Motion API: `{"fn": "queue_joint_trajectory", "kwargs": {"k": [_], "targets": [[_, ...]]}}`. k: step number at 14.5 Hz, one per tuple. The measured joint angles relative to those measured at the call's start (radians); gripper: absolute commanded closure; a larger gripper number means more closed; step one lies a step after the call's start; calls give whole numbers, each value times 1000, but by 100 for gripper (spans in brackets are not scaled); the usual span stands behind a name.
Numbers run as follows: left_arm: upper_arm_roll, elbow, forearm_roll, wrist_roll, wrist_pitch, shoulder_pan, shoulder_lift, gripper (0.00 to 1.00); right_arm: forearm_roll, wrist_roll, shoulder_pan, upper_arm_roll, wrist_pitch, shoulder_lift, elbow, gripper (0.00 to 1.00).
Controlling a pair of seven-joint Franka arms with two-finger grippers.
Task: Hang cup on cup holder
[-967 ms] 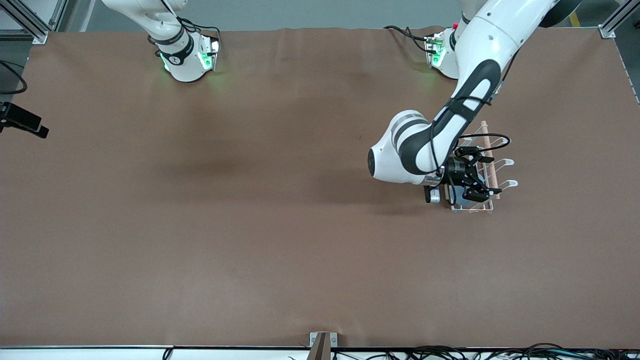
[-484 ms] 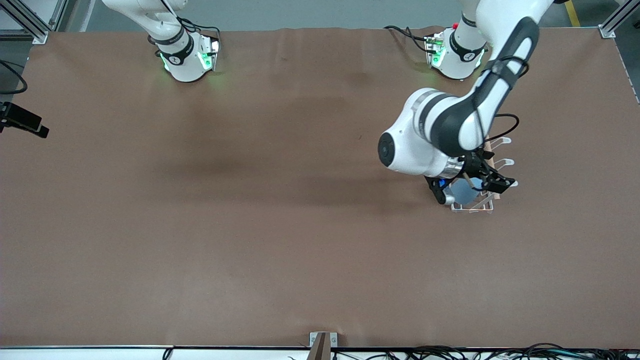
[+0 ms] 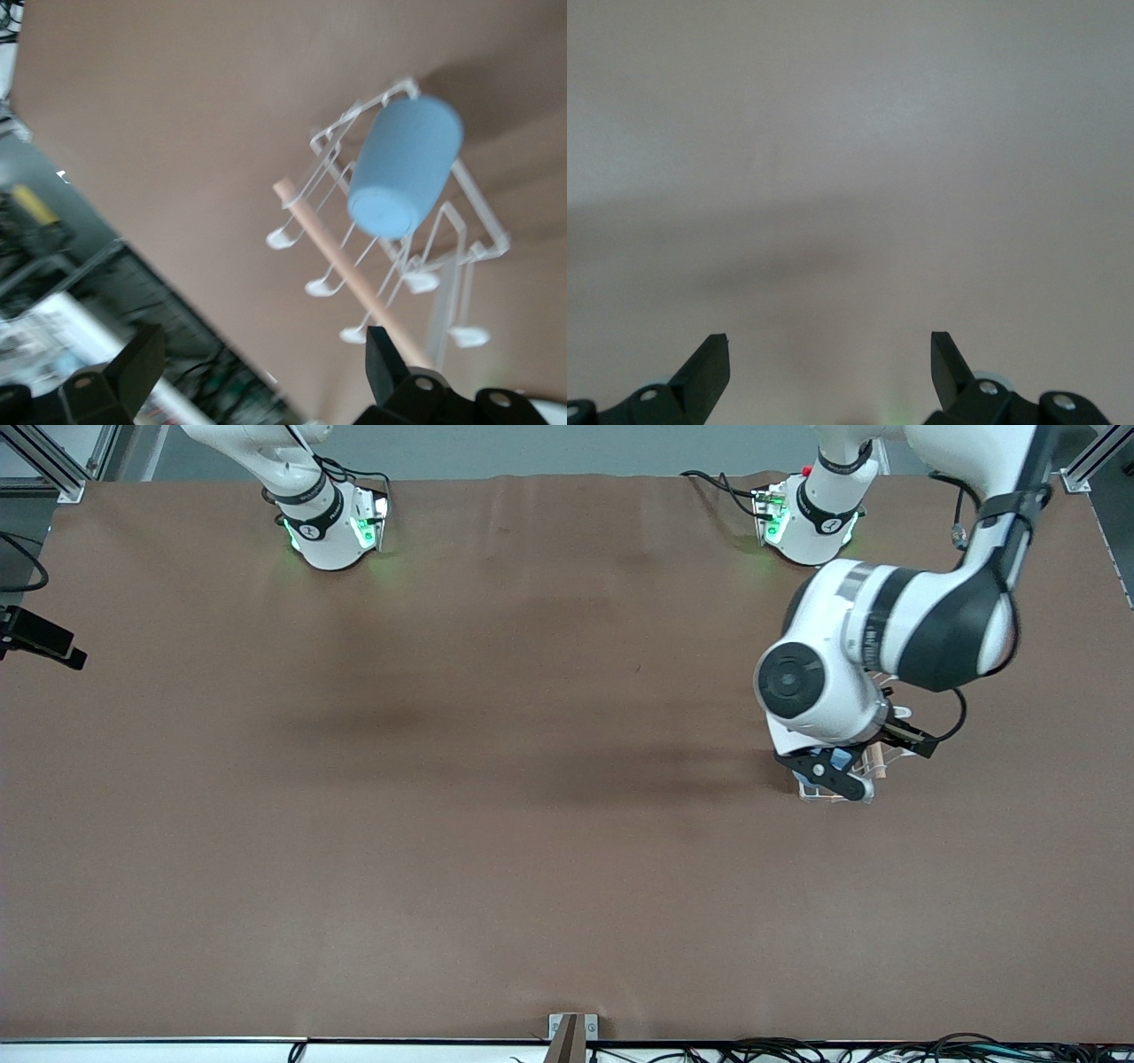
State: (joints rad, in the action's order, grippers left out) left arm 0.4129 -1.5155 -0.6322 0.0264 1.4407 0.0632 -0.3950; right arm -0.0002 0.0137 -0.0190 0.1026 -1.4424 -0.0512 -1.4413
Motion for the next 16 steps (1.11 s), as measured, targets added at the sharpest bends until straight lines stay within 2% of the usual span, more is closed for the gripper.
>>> {"fn": "queue_joint_trajectory", "kwargs": {"k": [3, 7, 9, 12, 16], "targets": [[-26, 6, 147, -57, 83, -53, 41, 0, 0, 0, 0, 0, 0, 0, 0, 0], [-199, 49, 429, -127, 140, -46, 119, 0, 0, 0, 0, 0, 0, 0, 0, 0], [-281, 56, 517, -94, 143, -48, 184, 0, 0, 0, 0, 0, 1, 0, 0, 0], [-339, 54, 592, -64, 123, -47, 286, 0, 0, 0, 0, 0, 1, 0, -1, 0], [-354, -6, 611, -54, 90, -31, 425, 0, 0, 0, 0, 1, 1, 0, -1, 0]]}}
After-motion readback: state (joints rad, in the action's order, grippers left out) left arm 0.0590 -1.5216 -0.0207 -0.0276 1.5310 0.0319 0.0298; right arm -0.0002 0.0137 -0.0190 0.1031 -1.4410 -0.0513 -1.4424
